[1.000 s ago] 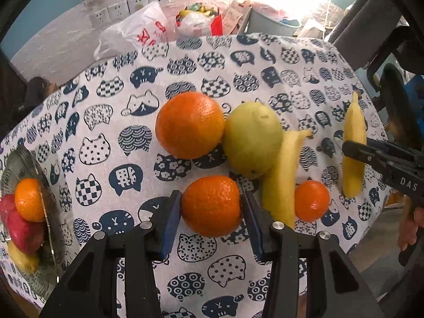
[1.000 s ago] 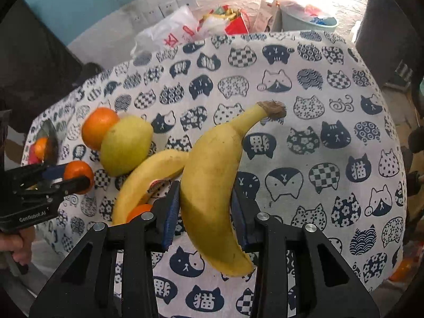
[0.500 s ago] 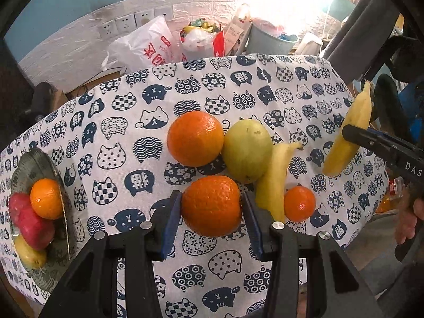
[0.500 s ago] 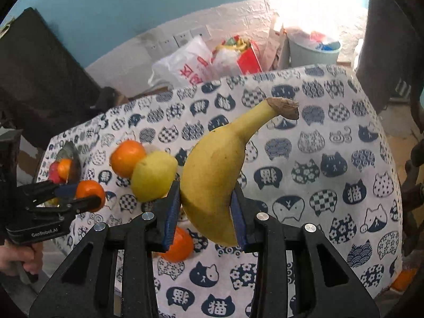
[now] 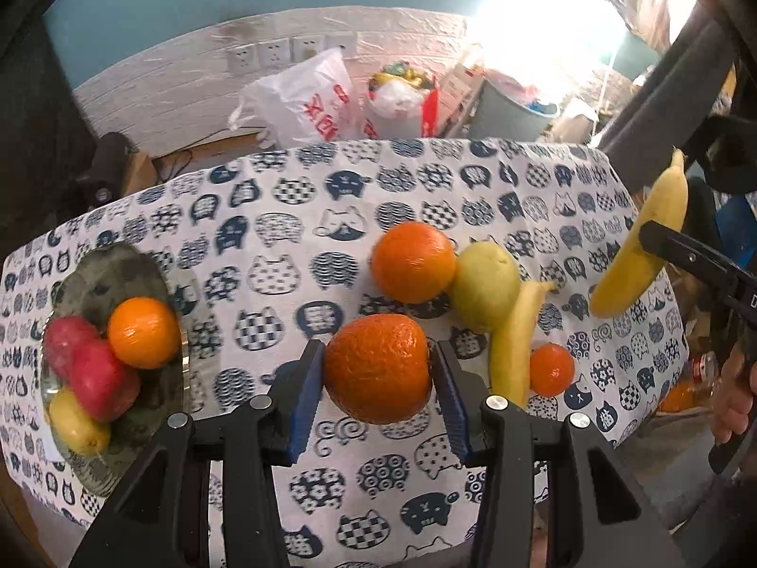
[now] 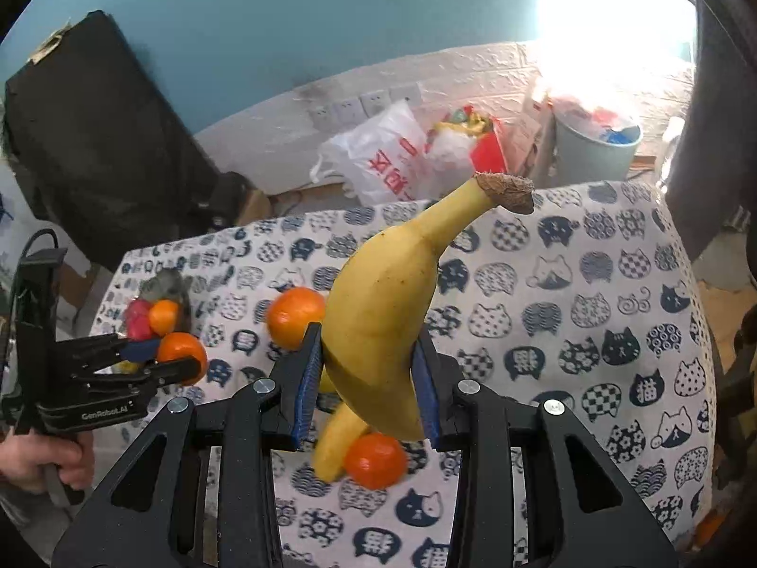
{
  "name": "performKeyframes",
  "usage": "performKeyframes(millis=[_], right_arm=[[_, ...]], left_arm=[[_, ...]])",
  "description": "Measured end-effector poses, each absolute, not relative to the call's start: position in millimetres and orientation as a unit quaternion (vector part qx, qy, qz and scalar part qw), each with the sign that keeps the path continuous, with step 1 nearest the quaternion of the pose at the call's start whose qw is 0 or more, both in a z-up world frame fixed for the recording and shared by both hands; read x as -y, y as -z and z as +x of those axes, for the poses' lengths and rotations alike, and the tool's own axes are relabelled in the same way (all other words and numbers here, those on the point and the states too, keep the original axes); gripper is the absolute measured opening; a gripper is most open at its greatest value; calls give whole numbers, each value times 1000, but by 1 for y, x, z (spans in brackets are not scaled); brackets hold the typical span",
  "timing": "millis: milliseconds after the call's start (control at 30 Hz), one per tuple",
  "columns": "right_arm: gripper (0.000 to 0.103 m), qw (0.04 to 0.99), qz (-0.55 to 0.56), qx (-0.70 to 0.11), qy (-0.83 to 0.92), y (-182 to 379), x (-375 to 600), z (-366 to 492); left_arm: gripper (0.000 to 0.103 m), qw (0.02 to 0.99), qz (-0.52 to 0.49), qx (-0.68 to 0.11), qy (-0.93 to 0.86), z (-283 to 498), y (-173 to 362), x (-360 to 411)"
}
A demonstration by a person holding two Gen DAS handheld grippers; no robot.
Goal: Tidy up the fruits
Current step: 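Lift and carry the tangerine in the left tool while the right tool carries the banana to the plate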
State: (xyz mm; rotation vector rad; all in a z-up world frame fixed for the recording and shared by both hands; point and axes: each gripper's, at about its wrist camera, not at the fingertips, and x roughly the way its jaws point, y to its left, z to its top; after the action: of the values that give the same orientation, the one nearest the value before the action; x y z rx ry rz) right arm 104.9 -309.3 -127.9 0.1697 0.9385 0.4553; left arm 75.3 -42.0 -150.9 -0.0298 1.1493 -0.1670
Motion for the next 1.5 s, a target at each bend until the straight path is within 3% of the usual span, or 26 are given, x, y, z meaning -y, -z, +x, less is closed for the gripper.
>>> performKeyframes(millis=[567,1500], right_arm=[[34,858,56,-434,-268,103,245,99],[35,804,28,-451,-387,111,59,109]], left_arm=[[47,864,-44,-501,34,45,117,-20],[47,849,-137,-505,-73,0,144,-157]])
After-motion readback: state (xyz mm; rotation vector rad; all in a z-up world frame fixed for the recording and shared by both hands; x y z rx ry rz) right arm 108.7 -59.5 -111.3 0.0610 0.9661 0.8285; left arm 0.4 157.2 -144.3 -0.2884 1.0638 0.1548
